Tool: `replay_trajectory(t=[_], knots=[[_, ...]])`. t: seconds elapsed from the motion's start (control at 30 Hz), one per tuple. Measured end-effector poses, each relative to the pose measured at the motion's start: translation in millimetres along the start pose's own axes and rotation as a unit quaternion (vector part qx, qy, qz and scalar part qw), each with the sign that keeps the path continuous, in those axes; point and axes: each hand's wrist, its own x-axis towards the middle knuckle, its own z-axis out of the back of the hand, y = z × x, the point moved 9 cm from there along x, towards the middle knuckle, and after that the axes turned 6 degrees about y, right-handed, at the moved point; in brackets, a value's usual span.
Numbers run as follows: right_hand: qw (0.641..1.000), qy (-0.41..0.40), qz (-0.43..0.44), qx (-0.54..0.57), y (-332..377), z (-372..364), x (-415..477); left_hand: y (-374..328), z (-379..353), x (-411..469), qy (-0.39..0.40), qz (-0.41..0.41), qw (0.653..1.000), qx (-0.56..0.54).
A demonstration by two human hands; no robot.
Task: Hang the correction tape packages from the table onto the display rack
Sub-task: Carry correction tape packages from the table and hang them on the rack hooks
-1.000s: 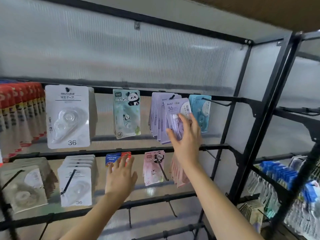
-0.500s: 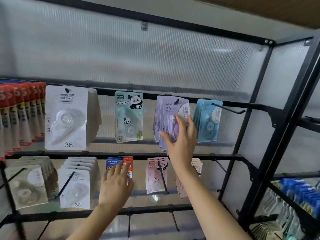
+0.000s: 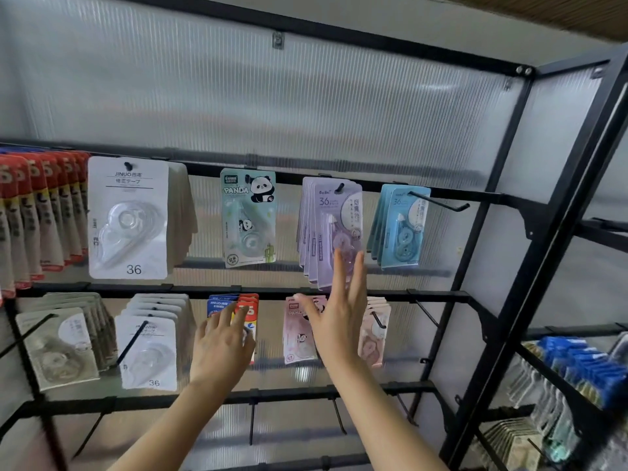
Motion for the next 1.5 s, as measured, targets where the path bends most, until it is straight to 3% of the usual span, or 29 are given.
replay_trajectory(t=[0.13,0.37,0.7,0.83,1.07,1.3,1.5], knots=[[0.998,0.049,-0.022,-0.037,-7,-6,-32,-1,1,-2,0.01,-0.008,1.0,0.008],[0.967,0.226,-0.061,-0.103,-12,-22,-86,1,10,-37,0.027,-0.05,0.998,0.001],[0.938,0.326,-0.071,-0.093,88,-14,-218,90,47,-193,0.041,-0.018,0.999,-0.018],[0.902,0.425,-0.034,-0.066,160,-29,-301,167,55,-290,0.076,0.055,0.995,-0.038],[0.842,0.534,0.07,0.016,329,-73,-417,322,104,-463,0.06,0.24,0.969,0.01],[0.762,0.602,0.209,0.116,537,-109,-524,461,182,-625,0.014,0.414,0.909,0.049],[0.702,0.612,0.323,0.17,709,-123,-610,572,250,-748,-0.03,0.534,0.841,0.079]])
